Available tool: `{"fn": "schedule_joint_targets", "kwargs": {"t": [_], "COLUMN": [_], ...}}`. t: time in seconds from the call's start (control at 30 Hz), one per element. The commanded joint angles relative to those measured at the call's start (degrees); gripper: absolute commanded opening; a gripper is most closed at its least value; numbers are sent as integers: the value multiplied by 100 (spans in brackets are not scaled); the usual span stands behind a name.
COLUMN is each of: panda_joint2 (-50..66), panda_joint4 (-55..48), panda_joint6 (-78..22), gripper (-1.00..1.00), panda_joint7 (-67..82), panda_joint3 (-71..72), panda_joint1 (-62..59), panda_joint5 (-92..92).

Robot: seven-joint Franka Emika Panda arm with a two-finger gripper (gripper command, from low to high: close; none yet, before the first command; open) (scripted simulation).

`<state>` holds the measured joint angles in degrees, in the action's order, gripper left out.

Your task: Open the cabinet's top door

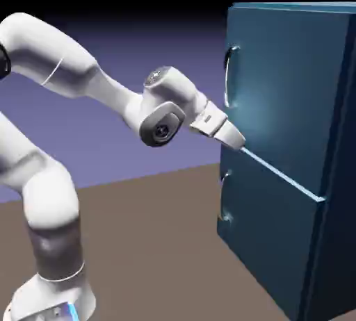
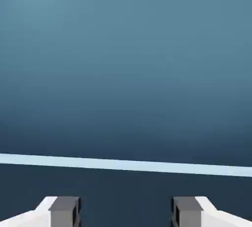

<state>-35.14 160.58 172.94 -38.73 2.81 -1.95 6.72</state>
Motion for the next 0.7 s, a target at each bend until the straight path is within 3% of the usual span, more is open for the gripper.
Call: {"fn": "schedule_joint_targets", "kwargs": {"t": [0.0, 0.67], "panda_joint2": [-92, -1932], "panda_joint4": [-15, -325], "panda_joint6": [-39, -828], "gripper": [0, 0], "panda_joint7": [138, 2898], "panda_joint3": [104, 2191], "panda_joint1": [-98, -2057], "panda_joint5": [250, 5234]}}
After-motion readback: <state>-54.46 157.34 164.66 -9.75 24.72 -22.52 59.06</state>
